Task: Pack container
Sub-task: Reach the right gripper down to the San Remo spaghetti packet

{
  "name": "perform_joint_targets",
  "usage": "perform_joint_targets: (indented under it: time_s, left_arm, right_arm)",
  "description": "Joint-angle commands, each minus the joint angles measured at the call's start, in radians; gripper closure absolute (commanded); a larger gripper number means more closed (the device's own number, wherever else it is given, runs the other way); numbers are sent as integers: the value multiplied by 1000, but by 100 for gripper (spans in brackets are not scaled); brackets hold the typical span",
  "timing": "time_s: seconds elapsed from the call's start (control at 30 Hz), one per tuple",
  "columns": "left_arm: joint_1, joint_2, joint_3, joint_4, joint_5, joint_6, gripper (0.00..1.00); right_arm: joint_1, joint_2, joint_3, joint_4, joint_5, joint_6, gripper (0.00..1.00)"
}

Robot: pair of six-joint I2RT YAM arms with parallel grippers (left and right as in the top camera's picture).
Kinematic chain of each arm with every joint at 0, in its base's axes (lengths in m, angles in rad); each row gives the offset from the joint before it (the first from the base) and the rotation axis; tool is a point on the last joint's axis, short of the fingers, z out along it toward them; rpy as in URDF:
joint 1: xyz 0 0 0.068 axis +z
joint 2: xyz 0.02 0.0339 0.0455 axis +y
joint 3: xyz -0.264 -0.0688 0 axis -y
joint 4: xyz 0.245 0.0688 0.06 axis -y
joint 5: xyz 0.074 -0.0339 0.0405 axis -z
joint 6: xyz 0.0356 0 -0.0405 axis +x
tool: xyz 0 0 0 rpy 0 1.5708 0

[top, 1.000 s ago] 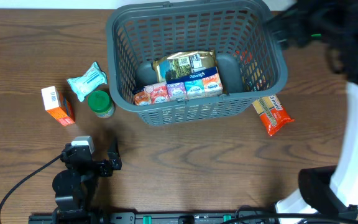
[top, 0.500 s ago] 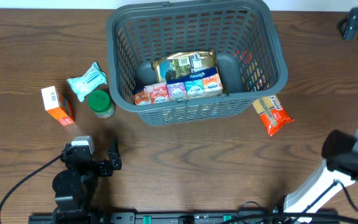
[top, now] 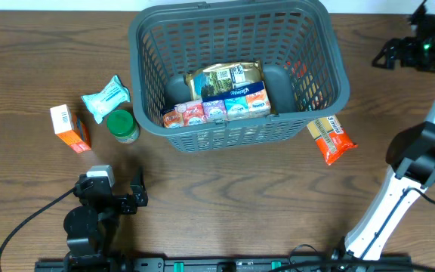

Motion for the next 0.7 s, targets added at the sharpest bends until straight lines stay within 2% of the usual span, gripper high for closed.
perform_joint_targets:
  time_s: [0.0, 0.3, 0.5, 0.67]
  left_arm:
    - [5, -7, -20, -2, 6, 17, 2]
    - [5, -7, -20, -2, 6, 17, 2]
    - [5, -7, -20, -2, 6, 17, 1]
    - [5, -7, -20, -2, 6, 17, 2]
  right_arm:
    - [53, 50, -1, -32, -86, -75, 1]
    - [164, 68, -21, -69, -75, -118, 1]
    - [225, 68, -117, 6, -72, -98, 1]
    - [279, 64, -124, 13, -54, -91, 1]
